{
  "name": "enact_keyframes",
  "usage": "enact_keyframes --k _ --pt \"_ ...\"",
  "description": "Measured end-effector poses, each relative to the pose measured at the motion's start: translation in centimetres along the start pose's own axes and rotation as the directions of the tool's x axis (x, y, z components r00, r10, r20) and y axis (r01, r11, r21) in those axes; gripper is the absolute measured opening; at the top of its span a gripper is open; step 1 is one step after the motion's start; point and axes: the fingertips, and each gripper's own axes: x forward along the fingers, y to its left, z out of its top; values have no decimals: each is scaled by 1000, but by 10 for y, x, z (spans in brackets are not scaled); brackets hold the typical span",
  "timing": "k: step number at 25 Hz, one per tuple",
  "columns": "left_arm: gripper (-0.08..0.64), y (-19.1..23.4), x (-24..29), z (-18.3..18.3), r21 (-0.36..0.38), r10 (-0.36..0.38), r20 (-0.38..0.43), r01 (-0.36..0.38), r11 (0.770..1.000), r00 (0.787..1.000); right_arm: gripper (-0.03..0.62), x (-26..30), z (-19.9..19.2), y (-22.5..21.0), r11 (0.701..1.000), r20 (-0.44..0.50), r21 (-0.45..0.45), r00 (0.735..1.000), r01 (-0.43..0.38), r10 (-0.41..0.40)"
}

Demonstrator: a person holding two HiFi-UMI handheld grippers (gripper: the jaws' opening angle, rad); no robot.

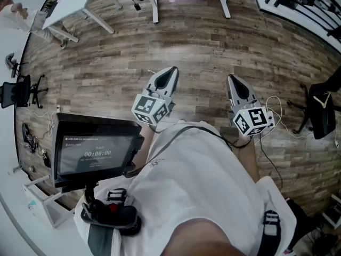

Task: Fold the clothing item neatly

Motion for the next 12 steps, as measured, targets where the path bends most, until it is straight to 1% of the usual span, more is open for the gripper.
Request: enact_keyframes --k 3,6,12 --pt "-2 1 7 1 6 -16 4 16 1000 1000 -3 9 0 0 1000 2 -13 1000 2 -2" --pt "-2 3 12 2 12 -7 8 7 1000 1000 -3 16 2 1 1000 4 -25 1000 6 -6" --pt "-2 5 14 0 20 -2 -8 2 1000 1000 -3 20 2 3 1000 0 -22 1000 10 -10"
